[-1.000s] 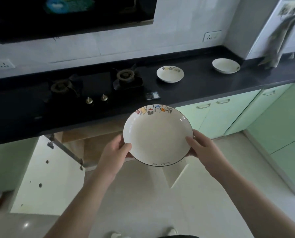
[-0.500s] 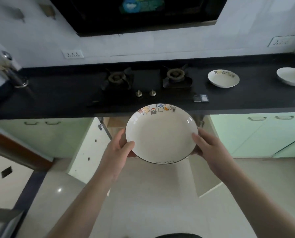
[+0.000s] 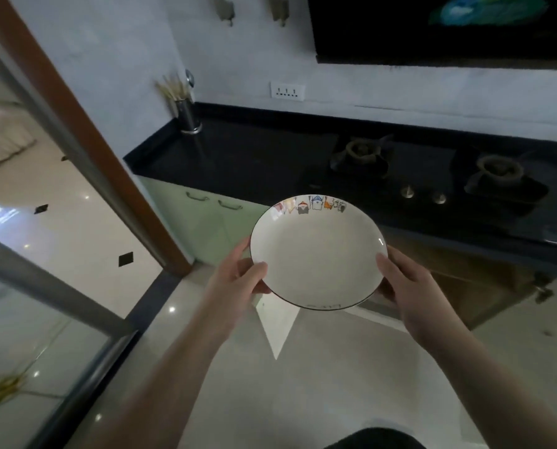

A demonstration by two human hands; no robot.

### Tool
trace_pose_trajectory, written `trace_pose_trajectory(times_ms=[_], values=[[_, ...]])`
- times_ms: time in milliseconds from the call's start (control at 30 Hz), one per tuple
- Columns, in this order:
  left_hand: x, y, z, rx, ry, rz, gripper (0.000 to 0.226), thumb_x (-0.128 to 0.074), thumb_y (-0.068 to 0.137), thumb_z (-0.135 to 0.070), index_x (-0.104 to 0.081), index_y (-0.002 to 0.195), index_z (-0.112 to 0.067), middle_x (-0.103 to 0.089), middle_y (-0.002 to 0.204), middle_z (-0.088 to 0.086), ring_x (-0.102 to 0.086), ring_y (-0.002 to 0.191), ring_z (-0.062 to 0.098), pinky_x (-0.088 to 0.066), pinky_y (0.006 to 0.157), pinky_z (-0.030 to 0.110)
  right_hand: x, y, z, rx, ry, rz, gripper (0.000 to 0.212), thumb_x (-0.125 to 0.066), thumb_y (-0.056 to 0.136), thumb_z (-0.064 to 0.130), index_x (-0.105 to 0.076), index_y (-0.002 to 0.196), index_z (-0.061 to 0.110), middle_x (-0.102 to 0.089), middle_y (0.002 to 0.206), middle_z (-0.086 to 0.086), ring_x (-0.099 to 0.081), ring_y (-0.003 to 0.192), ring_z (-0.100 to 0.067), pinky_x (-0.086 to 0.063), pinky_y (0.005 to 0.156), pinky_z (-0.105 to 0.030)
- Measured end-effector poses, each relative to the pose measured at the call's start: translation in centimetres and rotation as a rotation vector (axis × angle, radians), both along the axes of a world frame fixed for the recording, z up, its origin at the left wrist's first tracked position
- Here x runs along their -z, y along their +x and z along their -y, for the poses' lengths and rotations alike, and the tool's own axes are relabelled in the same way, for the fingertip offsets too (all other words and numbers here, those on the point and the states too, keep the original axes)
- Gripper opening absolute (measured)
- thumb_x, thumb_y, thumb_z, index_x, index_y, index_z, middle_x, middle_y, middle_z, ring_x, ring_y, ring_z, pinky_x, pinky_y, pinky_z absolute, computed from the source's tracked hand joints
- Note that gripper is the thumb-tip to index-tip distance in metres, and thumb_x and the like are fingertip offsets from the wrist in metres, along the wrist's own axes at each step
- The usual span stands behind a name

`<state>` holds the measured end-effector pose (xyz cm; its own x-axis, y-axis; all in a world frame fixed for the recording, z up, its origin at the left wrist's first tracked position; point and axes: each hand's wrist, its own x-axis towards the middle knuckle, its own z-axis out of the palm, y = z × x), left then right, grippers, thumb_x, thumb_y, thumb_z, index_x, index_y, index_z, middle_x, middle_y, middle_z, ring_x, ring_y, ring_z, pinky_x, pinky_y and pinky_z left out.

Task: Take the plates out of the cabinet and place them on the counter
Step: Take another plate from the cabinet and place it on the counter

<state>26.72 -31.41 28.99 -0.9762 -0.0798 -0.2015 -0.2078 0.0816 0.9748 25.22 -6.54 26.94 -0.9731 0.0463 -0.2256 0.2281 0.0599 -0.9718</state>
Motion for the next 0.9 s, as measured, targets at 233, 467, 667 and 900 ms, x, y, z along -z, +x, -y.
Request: trace_pose_trajectory(times_ms=[233, 467, 667, 900], values=[[0.6, -2.3, 6.7, -0.150, 0.033, 0.045, 0.051, -0.048, 0.096, 0.002, -0.052, 0.138, -0.027, -0.074, 0.104, 0.009, -0.071, 0.094, 0.023, -0.057, 0.089, 0.039, 0.6, -6.2, 6.8, -0.130, 0.045, -0.004, 0.021, -0.048, 0.099, 0.024, -0.061, 0.092, 0.039, -0.073, 0.072, 0.016, -0.069, 0.067, 0.001, -0.050, 0.052, -0.011], [0.8, -5.8, 11.9, -0.311, -0.023, 0.095, 0.052, -0.052, 0.097, -0.006, -0.051, 0.138, -0.037, -0.076, 0.101, -0.005, -0.073, 0.094, 0.019, -0.057, 0.090, 0.040, 1.6, -13.6, 13.1, -0.320, 0.025, 0.003, 0.023, -0.047, 0.100, 0.022, -0.067, 0.096, 0.034, -0.074, 0.084, 0.007, -0.072, 0.076, -0.009, -0.056, 0.065, -0.019], [0.4, -7.8, 17.0, -0.412, -0.021, 0.085, 0.050, -0.044, 0.099, -0.002, -0.054, 0.129, -0.042, -0.077, 0.102, -0.001, -0.073, 0.092, 0.020, -0.059, 0.080, 0.031, 2.0, -18.3, 19.8, -0.474, -0.026, 0.012, 0.028, -0.048, 0.100, 0.020, -0.063, 0.120, 0.030, -0.074, 0.103, 0.005, -0.073, 0.087, -0.014, -0.056, 0.075, -0.025], [1.1, -9.2, 23.7, -0.510, -0.006, 0.125, 0.049, -0.052, 0.099, -0.009, -0.049, 0.141, -0.035, -0.077, 0.098, 0.005, -0.074, 0.088, 0.024, -0.056, 0.093, 0.045, 2.3, -21.4, 27.3, -0.552, 0.006, 0.011, 0.037, -0.045, 0.099, 0.007, -0.061, 0.119, 0.032, -0.074, 0.098, 0.010, -0.071, 0.087, -0.016, -0.057, 0.068, -0.022]])
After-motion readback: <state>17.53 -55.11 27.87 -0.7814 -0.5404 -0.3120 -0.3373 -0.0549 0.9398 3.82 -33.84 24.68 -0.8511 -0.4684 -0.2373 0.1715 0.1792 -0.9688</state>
